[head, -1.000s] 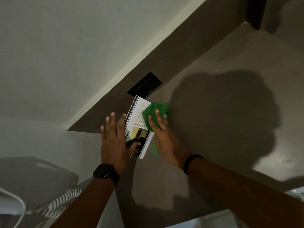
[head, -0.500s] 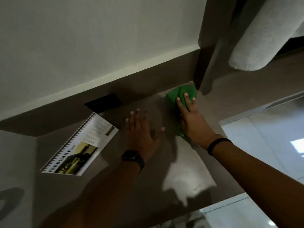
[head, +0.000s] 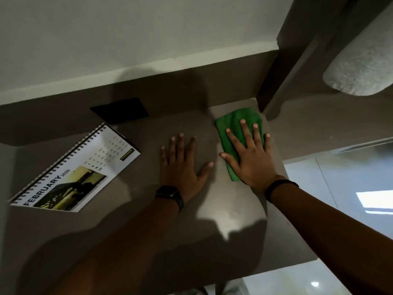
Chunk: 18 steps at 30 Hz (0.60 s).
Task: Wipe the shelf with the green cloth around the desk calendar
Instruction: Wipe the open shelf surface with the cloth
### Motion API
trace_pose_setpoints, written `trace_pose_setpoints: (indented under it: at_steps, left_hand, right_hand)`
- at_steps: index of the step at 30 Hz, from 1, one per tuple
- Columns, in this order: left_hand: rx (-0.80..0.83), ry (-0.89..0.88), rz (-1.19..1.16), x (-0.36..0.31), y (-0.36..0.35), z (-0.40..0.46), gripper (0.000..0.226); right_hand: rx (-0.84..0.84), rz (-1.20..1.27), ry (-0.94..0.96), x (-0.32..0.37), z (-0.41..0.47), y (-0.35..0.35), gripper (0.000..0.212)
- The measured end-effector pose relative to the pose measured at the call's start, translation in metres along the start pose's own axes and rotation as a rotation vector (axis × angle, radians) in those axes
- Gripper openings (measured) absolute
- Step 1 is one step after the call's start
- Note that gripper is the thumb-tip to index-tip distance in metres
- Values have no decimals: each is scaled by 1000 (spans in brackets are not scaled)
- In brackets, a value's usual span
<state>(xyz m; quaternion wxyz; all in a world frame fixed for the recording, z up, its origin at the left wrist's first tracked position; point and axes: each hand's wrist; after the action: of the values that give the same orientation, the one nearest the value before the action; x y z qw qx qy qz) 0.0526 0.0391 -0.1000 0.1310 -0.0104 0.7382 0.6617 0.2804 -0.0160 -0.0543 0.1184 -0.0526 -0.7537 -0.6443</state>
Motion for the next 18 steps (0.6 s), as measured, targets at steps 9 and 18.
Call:
trace_pose_setpoints:
  at_steps: [9, 18]
  left_hand:
    - [-292, 487, -826, 57, 53, -95, 101]
    - [-436, 783, -1342, 164, 90, -120, 72]
  right_hand:
    - [-88, 486, 197, 127, 38, 33, 60]
    - [-51, 1010, 231, 251, 82, 19, 65]
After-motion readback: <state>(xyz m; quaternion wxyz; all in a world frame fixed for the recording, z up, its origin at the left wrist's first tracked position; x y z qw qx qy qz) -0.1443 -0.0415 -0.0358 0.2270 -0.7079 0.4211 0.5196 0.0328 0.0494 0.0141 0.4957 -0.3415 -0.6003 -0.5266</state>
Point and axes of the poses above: each hand's wrist, its own z-axis towards the middle knuckle, its own y-axis out of the back of the hand, x = y × z, and after that the axes turned 15 degrees about y, right-handed
